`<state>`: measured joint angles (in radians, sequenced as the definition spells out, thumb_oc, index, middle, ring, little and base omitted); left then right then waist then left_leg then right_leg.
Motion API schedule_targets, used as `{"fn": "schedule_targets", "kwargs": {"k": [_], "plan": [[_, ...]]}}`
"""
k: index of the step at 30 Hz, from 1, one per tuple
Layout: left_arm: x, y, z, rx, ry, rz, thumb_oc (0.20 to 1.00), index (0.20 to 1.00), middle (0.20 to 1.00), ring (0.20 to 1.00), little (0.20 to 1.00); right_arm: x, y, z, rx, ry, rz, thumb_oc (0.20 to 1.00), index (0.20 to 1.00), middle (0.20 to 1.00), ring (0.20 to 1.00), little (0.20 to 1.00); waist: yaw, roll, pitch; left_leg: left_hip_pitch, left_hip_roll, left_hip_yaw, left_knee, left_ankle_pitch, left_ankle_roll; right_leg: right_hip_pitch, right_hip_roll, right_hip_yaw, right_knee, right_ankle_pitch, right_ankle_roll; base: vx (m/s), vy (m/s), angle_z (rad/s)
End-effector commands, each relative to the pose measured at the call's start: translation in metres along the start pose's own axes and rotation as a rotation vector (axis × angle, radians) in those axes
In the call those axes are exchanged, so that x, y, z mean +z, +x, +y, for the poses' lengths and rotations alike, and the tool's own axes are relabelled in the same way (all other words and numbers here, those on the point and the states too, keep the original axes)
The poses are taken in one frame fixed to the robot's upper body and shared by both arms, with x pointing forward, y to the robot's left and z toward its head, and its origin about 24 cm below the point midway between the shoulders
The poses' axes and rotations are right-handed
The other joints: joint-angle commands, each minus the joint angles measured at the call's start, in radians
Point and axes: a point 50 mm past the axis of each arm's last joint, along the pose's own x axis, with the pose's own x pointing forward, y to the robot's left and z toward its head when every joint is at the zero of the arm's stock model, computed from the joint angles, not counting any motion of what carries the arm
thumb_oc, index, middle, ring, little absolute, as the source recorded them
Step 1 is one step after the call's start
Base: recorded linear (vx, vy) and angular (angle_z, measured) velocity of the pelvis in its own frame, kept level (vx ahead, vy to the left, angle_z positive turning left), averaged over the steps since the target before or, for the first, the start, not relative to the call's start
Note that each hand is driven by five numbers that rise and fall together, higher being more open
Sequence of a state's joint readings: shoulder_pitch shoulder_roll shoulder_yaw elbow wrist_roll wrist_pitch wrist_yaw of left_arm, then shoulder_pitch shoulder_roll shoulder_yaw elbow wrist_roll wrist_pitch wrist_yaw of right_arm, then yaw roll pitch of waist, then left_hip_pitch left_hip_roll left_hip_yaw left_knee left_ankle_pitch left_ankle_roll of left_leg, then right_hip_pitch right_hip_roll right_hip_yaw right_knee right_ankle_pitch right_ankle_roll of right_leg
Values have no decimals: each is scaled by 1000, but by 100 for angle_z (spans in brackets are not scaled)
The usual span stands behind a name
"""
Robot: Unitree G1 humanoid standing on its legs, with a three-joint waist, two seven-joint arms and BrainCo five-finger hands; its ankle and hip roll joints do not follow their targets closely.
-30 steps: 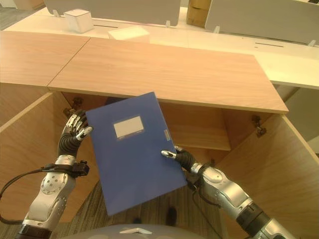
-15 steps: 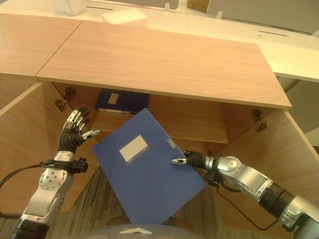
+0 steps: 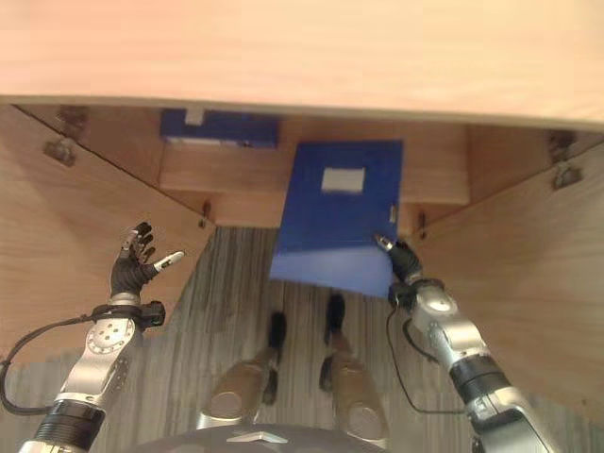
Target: Put the empty folder in the office cabinet
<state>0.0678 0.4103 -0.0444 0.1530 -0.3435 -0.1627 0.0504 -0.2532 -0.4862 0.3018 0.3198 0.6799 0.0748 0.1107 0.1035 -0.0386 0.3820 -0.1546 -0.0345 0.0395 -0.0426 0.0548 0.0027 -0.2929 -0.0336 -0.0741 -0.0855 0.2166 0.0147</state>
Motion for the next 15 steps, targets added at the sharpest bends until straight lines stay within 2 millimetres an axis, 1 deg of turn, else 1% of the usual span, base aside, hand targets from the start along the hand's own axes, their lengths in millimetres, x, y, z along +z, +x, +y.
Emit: {"fn": "schedule_targets", "kwargs": {"k": [1, 2, 3, 4, 5, 8, 9, 10, 13, 14, 15], "plan": [[21, 9, 1, 43, 59, -115, 1000, 1000, 1000, 1000, 1000, 42, 10, 13, -6, 36, -235, 200, 200, 200, 200, 200, 2, 2, -48, -133, 21, -54, -45, 22, -50, 14, -48, 30, 2, -111, 105, -62, -13, 6], [21, 9, 1, 43, 59, -115, 1000, 1000, 1000, 1000, 1000, 42, 10, 13, -6, 35, -235, 200, 200, 200, 200, 200, 2, 2, -50, -136, 21, -54, -45, 22, -50, 12, -47, 30, 2, -111, 105, -53, -17, 3], [19, 11, 1, 60, 57, -108, 1000, 1000, 1000, 1000, 1000, 45, 12, 13, -24, 46, -252, 200, 200, 200, 200, 200, 2, 9, -41, -154, 23, -54, -45, 25, -54, -5, -48, 28, 3, -110, 105, -67, -13, 2], [13, 13, 1, 94, 49, -87, 1000, 1000, 1000, 1000, 1000, 50, 16, 15, -51, 73, -285, 200, 200, 200, 200, 200, 2, 19, -23, -185, 25, -52, -45, 35, -60, -38, -52, 25, 2, -106, 105, -67, -12, 2], [13, 14, 0, 94, 49, -88, 1000, 1000, 1000, 1000, 1000, 51, 17, 15, -52, 73, -286, 200, 200, 200, 200, 200, 2, 19, -25, -187, 25, -52, -45, 35, -60, -41, -52, 25, 3, -106, 105, -58, -5, 2], [4, 18, -2, 138, 46, -49, 1000, 1000, 1000, 1000, 1000, 63, 24, 20, -77, 132, -349, 200, 200, 200, 200, 200, 1, 30, -8, -225, 26, -48, -45, 43, -70, -80, -53, 22, 0, -98, 107, -31, -6, -2], [-9, 19, -4, 162, 38, 5, 1000, 1000, 1000, 1000, 1000, 69, 28, 24, -85, 170, -376, 200, 200, 200, 200, 200, 0, 33, -2, -246, 28, -43, -45, 47, -75, -103, -51, 21, 0, -92, 108, -33, -5, 0], [-9, 19, -4, 162, 38, 5, 1000, 1000, 1000, 1000, 1000, 69, 28, 24, -84, 170, -376, 200, 200, 200, 200, 200, 0, 33, -2, -247, 27, -43, -45, 47, -75, -104, -51, 21, 0, -92, 108, 0, 0, 0], [-27, 16, -9, 182, 14, 86, 1000, 1000, 1000, 1000, 1000, 88, 34, 32, -76, 238, -452, 200, 200, 200, 200, 200, 3, 40, 12, -278, 26, -36, -45, 51, -82, -137, -50, 22, -1, -84, 110, 0, 0, 0], [-38, 13, -11, 188, 10, 135, 1000, 1000, 1000, 1000, 1000, 103, 37, 32, -89, 287, -507, 200, 200, 200, 200, 200, 6, 44, 21, -290, 27, -34, -45, 49, -86, -150, -48, 21, -1, -83, 111, 0, 0, 0], [-38, 13, -11, 188, 10, 134, 1000, 1000, 1000, 1000, 1000, 103, 37, 32, -89, 287, -507, 200, 200, 200, 200, 200, 6, 44, 21, -291, 27, -34, -45, 50, -86, -151, -48, 21, -1, -82, 111, 0, 0, 0]]}}
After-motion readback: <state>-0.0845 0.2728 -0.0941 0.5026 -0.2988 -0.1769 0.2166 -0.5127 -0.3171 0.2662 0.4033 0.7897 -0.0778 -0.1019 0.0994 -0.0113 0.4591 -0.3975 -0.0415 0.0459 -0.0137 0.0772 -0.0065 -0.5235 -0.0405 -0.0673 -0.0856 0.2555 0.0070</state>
